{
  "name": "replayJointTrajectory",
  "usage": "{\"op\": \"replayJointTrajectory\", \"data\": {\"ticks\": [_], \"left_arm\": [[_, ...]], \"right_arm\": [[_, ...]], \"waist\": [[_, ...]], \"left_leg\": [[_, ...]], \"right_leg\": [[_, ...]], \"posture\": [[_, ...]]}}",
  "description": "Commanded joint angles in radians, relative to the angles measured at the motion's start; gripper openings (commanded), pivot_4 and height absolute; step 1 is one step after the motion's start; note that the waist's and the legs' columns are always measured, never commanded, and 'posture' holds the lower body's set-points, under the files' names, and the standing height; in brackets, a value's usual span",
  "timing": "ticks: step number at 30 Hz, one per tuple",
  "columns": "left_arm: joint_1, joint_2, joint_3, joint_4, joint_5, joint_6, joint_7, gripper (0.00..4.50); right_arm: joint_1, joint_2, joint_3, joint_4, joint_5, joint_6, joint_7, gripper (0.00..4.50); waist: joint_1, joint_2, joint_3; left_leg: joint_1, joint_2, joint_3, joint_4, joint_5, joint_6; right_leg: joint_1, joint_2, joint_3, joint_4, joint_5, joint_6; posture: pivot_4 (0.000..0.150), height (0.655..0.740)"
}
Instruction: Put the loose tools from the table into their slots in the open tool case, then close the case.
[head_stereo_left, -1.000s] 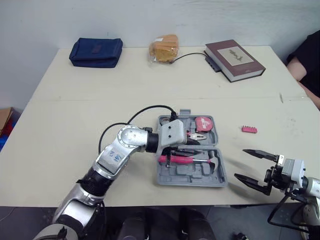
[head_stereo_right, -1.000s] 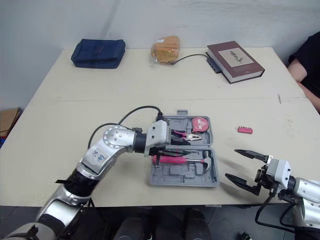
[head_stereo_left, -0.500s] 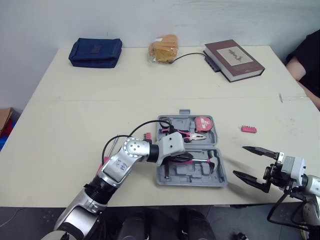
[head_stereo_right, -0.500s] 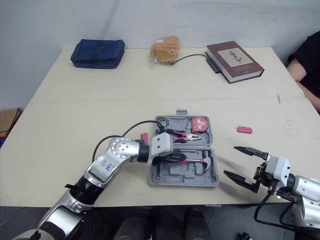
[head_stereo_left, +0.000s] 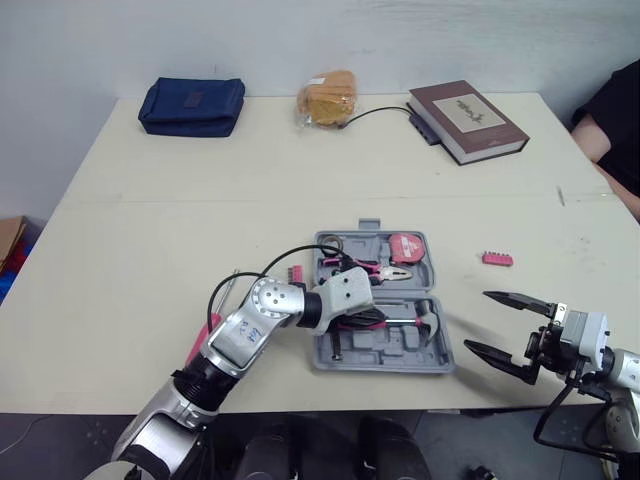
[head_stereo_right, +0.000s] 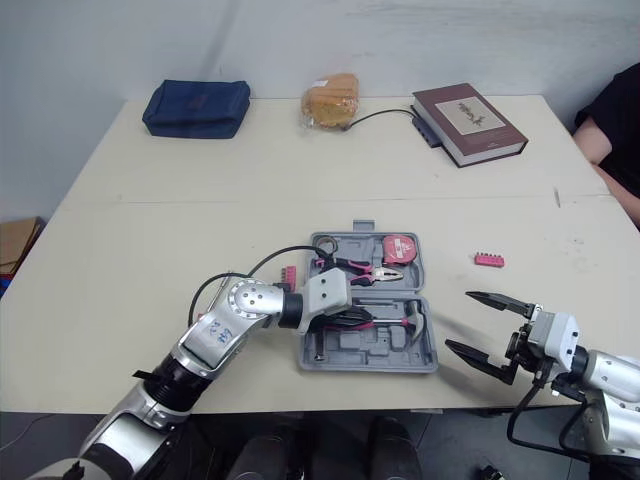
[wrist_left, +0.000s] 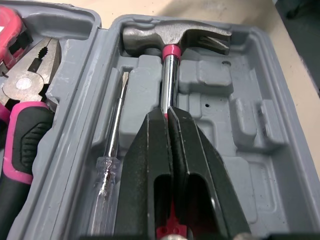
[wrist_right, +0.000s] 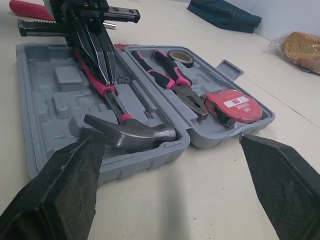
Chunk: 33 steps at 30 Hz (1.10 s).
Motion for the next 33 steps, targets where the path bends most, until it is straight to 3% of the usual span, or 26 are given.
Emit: {"op": "replayJointTrajectory", "data": {"ticks": [1,9,14,18,23,27,33], "left_arm": [[0.012,0.026,-0.062,0.046,0.056,0.069,-0.008,0.03],[-0.048,0.007,-0.135,0.138,0.105,0.165,0.009,0.03],[-0.062,-0.009,-0.141,0.167,0.092,0.231,-0.001,0.03],[-0.060,0.014,-0.175,0.177,0.099,0.260,-0.027,0.03],[-0.046,-0.010,-0.076,0.126,0.036,0.118,-0.039,0.03],[-0.037,-0.035,0.085,0.078,-0.008,-0.113,0.012,0.03],[-0.006,0.070,0.215,-0.040,-0.131,-0.222,-0.130,0.03]], "right_arm": [[0.004,-0.006,-0.005,-0.033,0.003,0.003,-0.007,4.50],[0.002,-0.005,-0.001,-0.046,0.000,0.012,-0.018,4.50],[0.009,-0.003,-0.002,-0.059,-0.003,0.018,-0.028,4.50],[0.025,0.001,-0.007,-0.080,-0.005,0.020,-0.047,4.50],[0.027,-0.003,-0.009,-0.085,-0.007,0.023,-0.062,4.50],[0.022,-0.011,-0.012,-0.085,-0.008,0.025,-0.070,4.50],[0.006,-0.037,-0.028,-0.071,-0.006,0.033,-0.065,4.50]], "waist": [[0.000,0.000,-0.001],[0.003,-0.003,-0.010],[0.002,-0.003,-0.011],[0.000,-0.003,-0.016],[-0.001,-0.003,-0.017],[-0.002,-0.002,-0.014],[-0.003,-0.001,-0.011]], "left_leg": [[0.000,0.000,0.000,0.000,0.000,0.000],[0.001,0.000,-0.001,0.000,0.000,0.001],[0.013,0.001,-0.003,-0.001,-0.008,0.003],[0.014,0.002,-0.004,-0.001,-0.010,0.005],[0.014,0.002,-0.003,-0.001,-0.010,0.003],[0.012,0.001,-0.003,-0.002,-0.009,0.002],[0.008,0.001,-0.002,-0.003,-0.008,0.000]], "right_leg": [[0.000,0.000,0.000,0.000,0.000,0.000],[0.002,-0.001,-0.001,-0.001,0.000,0.000],[0.017,-0.001,-0.002,-0.007,0.000,0.000],[0.018,-0.006,0.002,-0.007,0.000,-0.001],[0.018,-0.009,0.002,-0.007,-0.001,-0.001],[0.015,-0.010,0.002,-0.008,-0.001,-0.001],[0.011,-0.010,0.001,-0.007,-0.001,-0.001]], "posture": [[0.150,0.7400],[0.150,0.7400],[0.150,0.7400],[0.150,0.7400],[0.150,0.7400],[0.150,0.7400],[0.150,0.7400]]}}
